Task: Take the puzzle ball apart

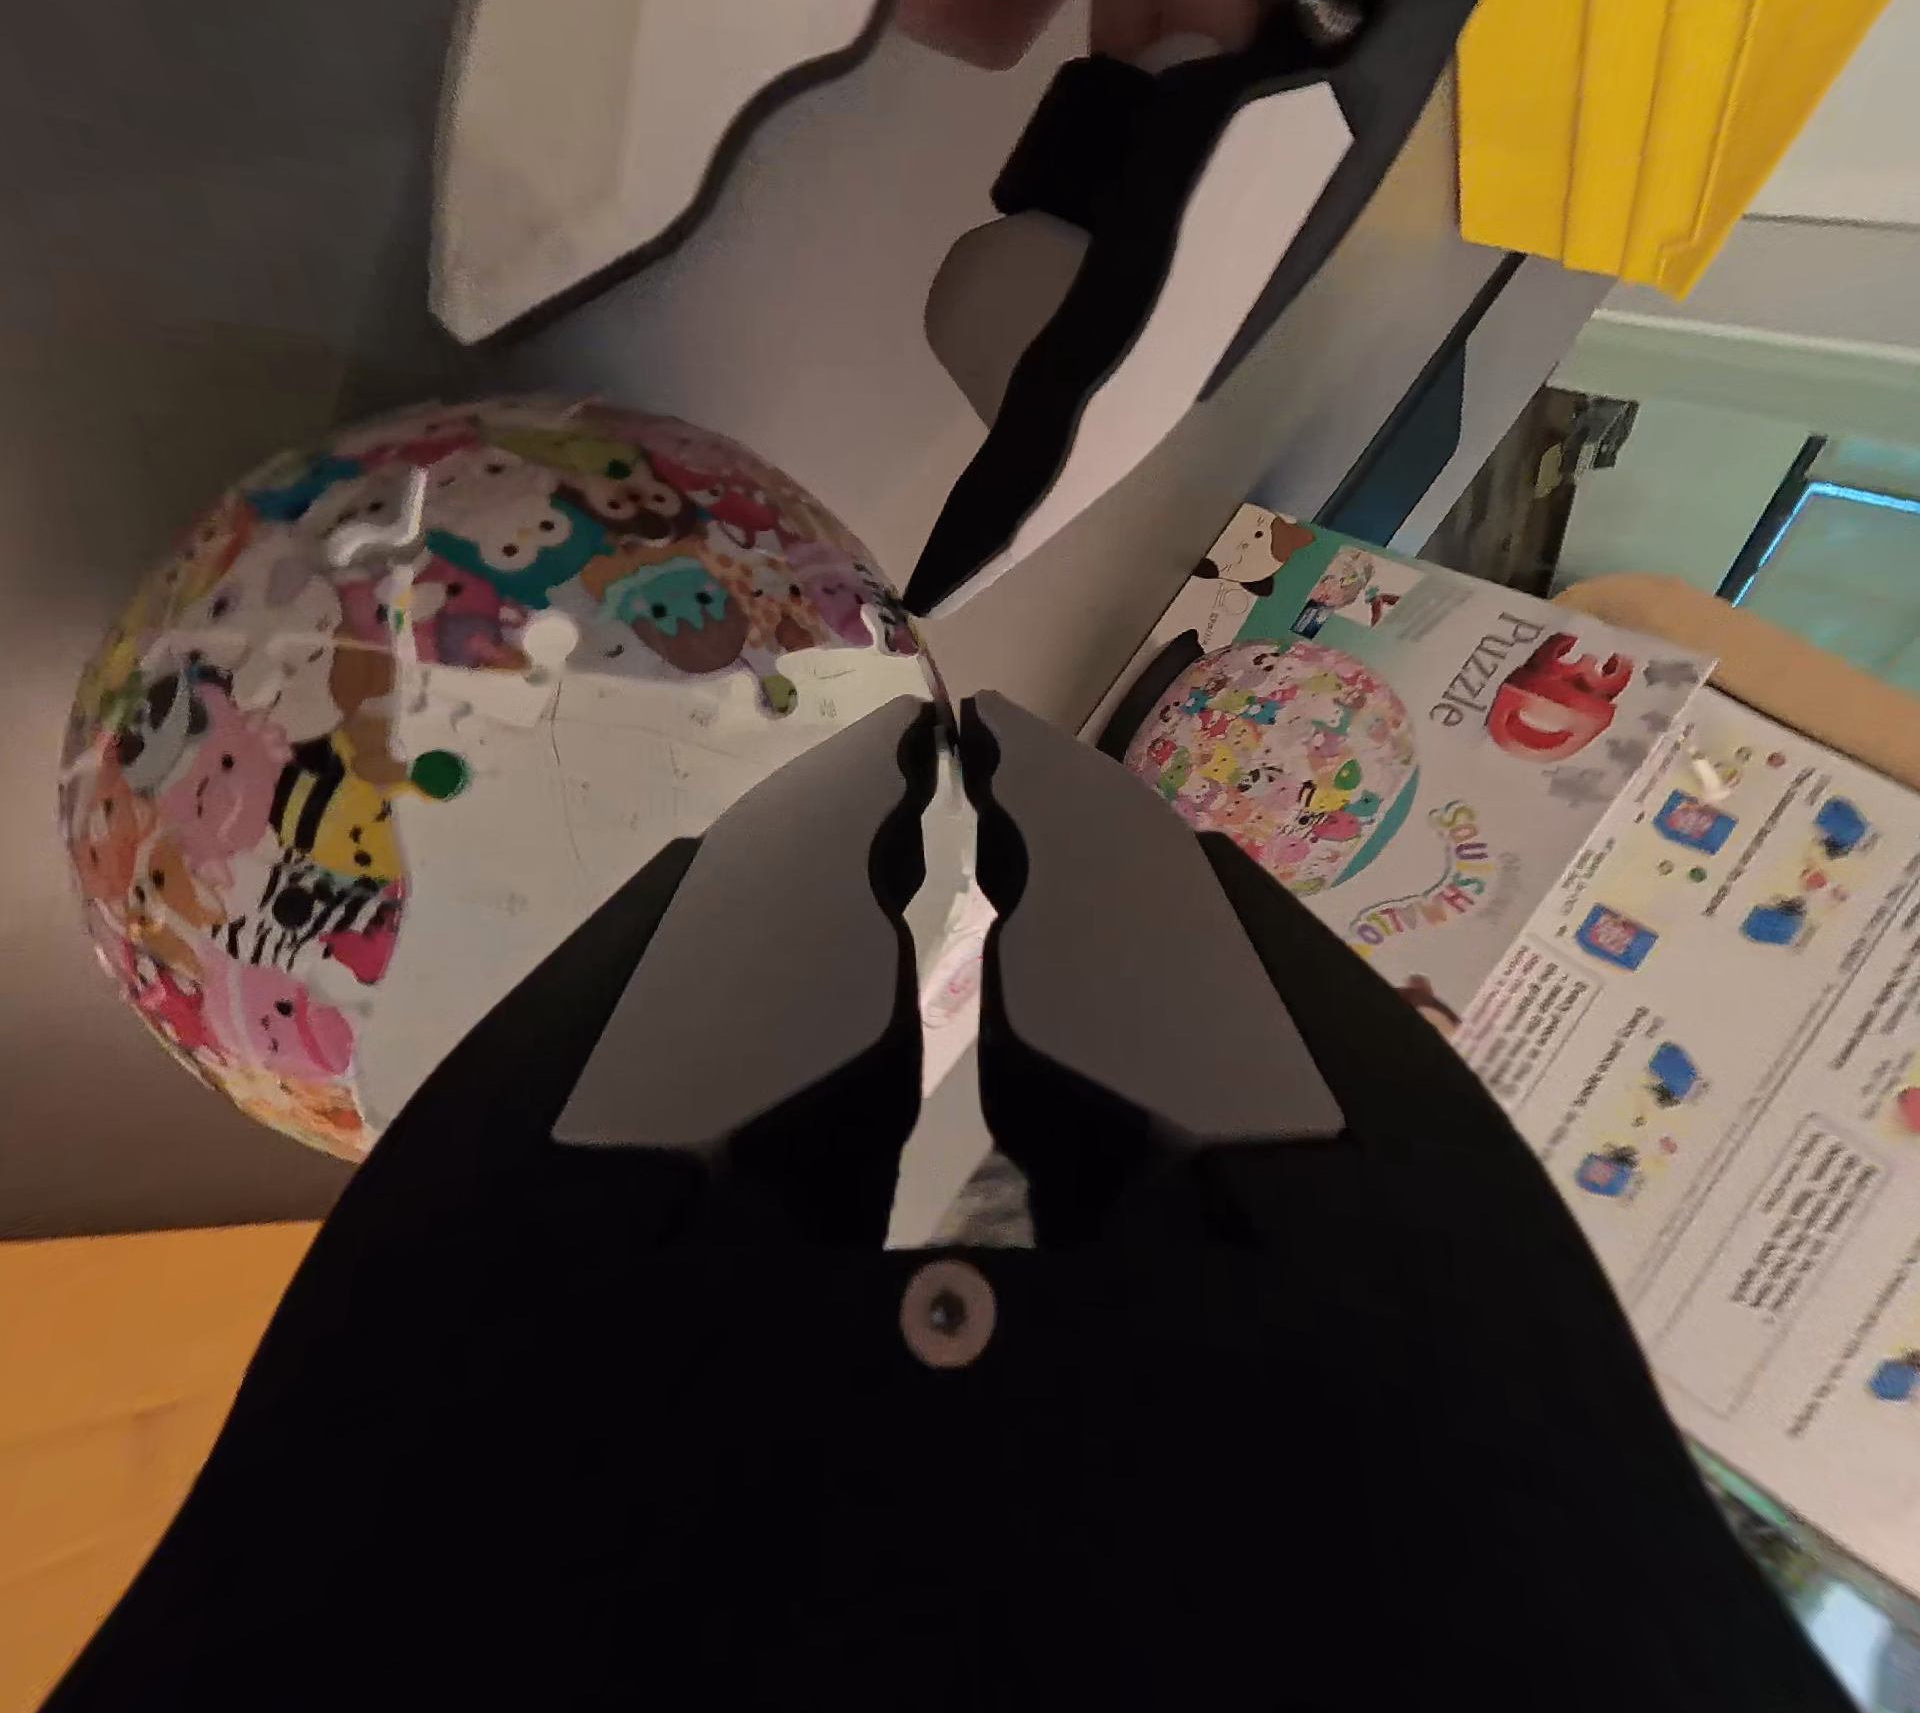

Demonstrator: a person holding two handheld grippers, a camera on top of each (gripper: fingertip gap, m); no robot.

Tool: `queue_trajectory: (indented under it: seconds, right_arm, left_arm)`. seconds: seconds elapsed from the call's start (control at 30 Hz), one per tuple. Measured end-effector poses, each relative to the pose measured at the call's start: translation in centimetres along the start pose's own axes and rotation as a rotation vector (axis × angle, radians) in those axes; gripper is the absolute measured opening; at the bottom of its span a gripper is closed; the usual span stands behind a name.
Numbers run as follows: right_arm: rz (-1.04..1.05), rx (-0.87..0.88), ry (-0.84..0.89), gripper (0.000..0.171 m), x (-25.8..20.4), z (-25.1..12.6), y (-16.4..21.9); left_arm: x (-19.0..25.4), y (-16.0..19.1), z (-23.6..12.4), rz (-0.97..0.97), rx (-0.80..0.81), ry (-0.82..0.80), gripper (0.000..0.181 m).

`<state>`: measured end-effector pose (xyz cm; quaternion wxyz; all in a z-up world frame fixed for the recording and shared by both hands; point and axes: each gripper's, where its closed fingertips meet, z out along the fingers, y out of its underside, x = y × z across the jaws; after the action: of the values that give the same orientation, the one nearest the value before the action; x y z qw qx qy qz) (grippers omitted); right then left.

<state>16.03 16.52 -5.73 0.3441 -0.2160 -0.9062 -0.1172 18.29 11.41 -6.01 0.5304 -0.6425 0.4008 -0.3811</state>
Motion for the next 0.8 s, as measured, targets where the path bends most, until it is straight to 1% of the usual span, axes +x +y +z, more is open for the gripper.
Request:
queue_trajectory:
  seconds: [0.17,0.3,0.37,0.47,0.8]
  right_arm:
    - [0.119,0.001,-0.007,0.006,-0.11,0.01,0.13]
    - [-0.032,-0.034,0.035,0.005,-0.13,0.04,0.27]
    - [-0.013,-0.058,0.017,0.004,-0.24,0.17,0.41]
    - [0.003,-0.055,0.006,0.004,-0.20,0.17,0.41]
    - [0.050,-0.042,0.009,0.004,-0.22,0.21,0.52]
  left_arm:
    - [0.06,0.20,0.23,0.036,-0.018,-0.020,0.074]
    - [0.18,-0.12,0.22,0.022,-0.003,-0.012,0.070]
    - [0.46,-0.42,0.08,0.035,0.008,-0.001,0.065]
    - [0.47,-0.27,0.08,0.061,-0.005,-0.009,0.062]
    - [0.08,0.10,0.30,0.088,-0.017,-0.047,0.065]
